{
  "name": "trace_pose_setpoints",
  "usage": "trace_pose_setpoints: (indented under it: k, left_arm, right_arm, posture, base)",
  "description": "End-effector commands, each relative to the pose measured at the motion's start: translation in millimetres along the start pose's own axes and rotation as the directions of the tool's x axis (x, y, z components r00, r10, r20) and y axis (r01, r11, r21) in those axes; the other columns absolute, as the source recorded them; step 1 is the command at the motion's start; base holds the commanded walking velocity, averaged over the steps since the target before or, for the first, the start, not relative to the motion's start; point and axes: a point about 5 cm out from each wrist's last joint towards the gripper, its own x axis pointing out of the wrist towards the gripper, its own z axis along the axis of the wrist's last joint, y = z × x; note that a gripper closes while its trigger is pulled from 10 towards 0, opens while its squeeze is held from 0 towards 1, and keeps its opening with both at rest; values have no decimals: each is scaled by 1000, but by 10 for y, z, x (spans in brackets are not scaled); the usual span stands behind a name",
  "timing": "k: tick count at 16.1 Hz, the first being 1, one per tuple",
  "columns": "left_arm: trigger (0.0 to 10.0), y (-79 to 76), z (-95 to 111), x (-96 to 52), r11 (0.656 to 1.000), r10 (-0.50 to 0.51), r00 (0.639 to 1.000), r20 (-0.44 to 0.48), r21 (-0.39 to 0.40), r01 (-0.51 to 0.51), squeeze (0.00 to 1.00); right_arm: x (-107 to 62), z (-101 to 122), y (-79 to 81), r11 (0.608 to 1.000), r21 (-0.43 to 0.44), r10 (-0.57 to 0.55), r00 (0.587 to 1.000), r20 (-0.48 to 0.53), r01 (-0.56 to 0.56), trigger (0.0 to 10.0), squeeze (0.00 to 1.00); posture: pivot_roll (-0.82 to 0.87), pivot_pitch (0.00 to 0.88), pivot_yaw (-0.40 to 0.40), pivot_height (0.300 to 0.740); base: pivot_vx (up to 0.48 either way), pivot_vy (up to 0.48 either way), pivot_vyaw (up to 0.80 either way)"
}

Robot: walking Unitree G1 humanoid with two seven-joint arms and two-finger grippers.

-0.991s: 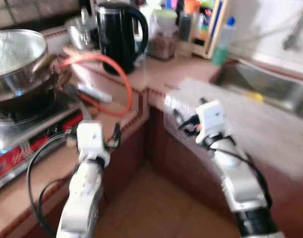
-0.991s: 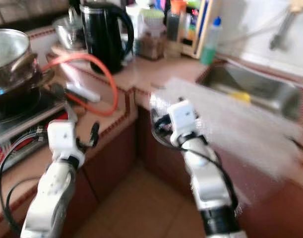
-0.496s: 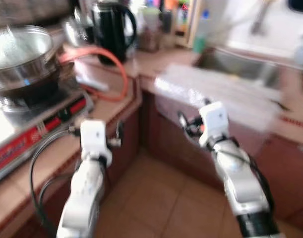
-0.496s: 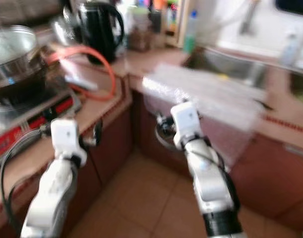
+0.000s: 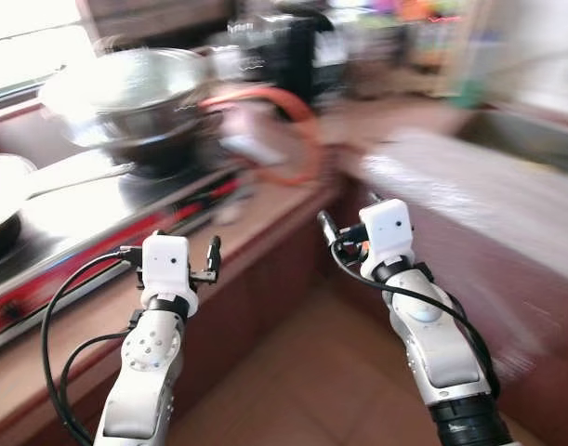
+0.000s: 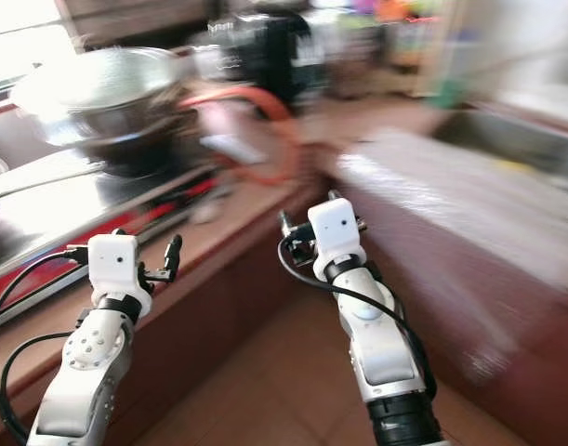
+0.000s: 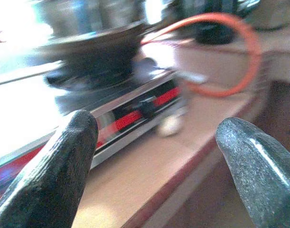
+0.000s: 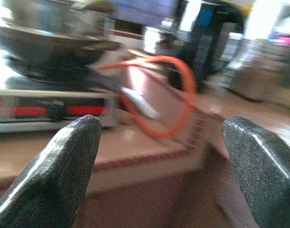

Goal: Kitchen organization

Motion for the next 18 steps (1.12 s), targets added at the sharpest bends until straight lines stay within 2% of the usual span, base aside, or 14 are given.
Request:
trace_pose_setpoints:
  k: [1,5,8,10,11,12,14,16,18]
  left_arm:
    - [10000,-29,-129,-18,1000,-22,999,-46,13,23,0]
    - [10000,45,-562,-173,998,-13,985,-170,63,24,0]
    - [10000,121,-685,-255,997,12,982,-188,72,1,0]
    - [10000,168,-984,-358,997,29,952,-304,73,-7,0]
    - [10000,149,-1078,-388,999,15,937,-348,48,2,0]
    - [10000,122,-1253,-444,998,-1,911,-412,59,27,0]
    - [10000,98,-1483,-508,997,11,855,-518,66,27,0]
    - [10000,54,-1596,-523,995,-9,824,-567,79,65,0]
    - [10000,26,-1751,-564,988,-8,765,-644,111,104,0]
  right_arm:
    - [-11,-40,-9,1000,-10,3,1000,-9,-3,10000,0]
    - [-72,-234,55,999,-32,34,998,-57,-36,10000,0]
    - [-141,-386,71,997,-51,51,994,-98,-56,10000,0]
    - [-275,-785,122,996,-34,78,968,-240,-88,10000,0]
    - [-332,-945,151,994,-32,87,947,-310,-102,10000,0]
    - [-420,-1162,175,996,13,83,917,-391,-84,10000,0]
    - [-541,-1400,211,997,45,78,869,-489,-64,10000,0]
    - [-661,-1593,245,996,67,82,813,-577,-53,10000,0]
    - [-843,-1809,302,993,121,95,719,-689,-16,10000,0]
  posture:
    - [-141,5,44,740]
    - [-137,0,43,740]
    - [-134,0,42,740]
    - [-132,0,43,740]
    - [-132,0,43,740]
    - [-132,0,43,740]
    - [-141,0,46,740]
    - [-143,0,50,740]
    - [-150,0,52,740]
  base:
    - [0,0,800]
    - [0,0,800]
    - [0,0,467]
    - [0,0,0]
    - [0,0,0]
    - [0,0,0]
    - [0,0,0]
    - [0,0,0]
    - [0,0,0]
